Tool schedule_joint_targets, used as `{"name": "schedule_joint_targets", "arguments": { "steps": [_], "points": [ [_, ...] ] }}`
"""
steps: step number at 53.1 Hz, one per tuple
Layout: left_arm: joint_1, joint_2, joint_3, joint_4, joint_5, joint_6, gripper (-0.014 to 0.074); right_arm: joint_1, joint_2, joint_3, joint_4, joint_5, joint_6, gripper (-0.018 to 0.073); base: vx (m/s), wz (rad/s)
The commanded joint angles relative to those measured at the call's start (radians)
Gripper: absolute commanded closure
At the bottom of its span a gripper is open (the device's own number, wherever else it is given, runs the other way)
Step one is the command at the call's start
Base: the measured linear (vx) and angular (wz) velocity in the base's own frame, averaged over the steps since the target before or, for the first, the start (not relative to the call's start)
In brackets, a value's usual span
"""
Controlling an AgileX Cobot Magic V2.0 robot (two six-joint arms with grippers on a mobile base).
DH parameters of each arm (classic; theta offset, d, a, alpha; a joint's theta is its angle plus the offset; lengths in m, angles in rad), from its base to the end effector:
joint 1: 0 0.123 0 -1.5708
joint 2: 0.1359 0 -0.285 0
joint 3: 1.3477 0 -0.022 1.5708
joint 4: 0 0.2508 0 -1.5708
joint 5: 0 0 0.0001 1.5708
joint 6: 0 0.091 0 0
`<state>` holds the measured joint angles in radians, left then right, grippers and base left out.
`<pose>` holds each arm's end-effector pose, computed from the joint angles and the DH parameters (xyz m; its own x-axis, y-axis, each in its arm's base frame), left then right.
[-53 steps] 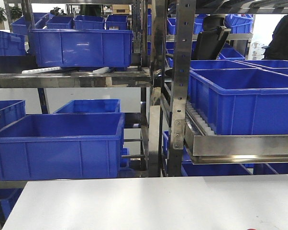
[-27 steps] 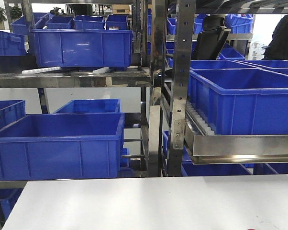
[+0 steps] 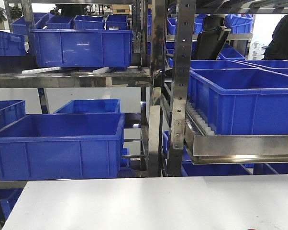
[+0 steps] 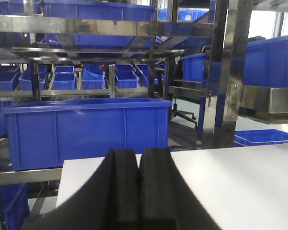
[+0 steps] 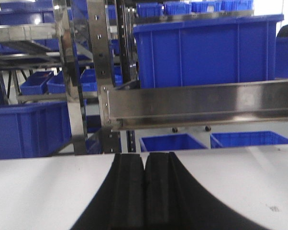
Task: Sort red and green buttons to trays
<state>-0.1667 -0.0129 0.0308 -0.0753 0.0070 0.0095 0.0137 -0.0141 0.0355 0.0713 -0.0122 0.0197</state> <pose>0.0559 -0.0095 0.2028 0.0503 -0.0751 -0.9959 0.1701 0.9832 -0.0656 0.0566 0.0007 0.2031 0.0764 0.0919 -0.9928 -0.0199 0.9957 0.0907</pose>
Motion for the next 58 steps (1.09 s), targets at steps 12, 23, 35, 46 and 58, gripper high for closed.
{"name": "schedule_joint_targets", "arguments": {
  "steps": [12,23,35,46,58],
  "points": [
    [0.001,-0.012,-0.080,-0.009,-0.249,-0.009,0.0602,-0.004,-0.007,-0.096,-0.024,-0.270,-0.020,0.0569,0.00,0.00],
    [0.001,0.089,-0.405,0.002,-0.107,0.035,0.0602,-0.004,0.119,-0.479,-0.038,-0.143,-0.070,0.0569,0.00,0.00],
    [0.001,0.464,-0.742,-0.001,-0.034,0.085,0.0602,-0.004,0.481,-0.821,-0.038,-0.083,-0.098,0.0569,0.00,0.00],
    [0.001,0.725,-0.863,-0.011,-0.029,0.072,0.0602,-0.004,0.714,-0.926,-0.033,-0.083,-0.096,0.0569,0.00,0.00],
    [0.001,0.797,-0.865,0.002,-0.037,0.052,0.0572,-0.004,0.791,-0.923,-0.030,-0.069,-0.093,0.0559,0.00,0.00]
  ]
}}
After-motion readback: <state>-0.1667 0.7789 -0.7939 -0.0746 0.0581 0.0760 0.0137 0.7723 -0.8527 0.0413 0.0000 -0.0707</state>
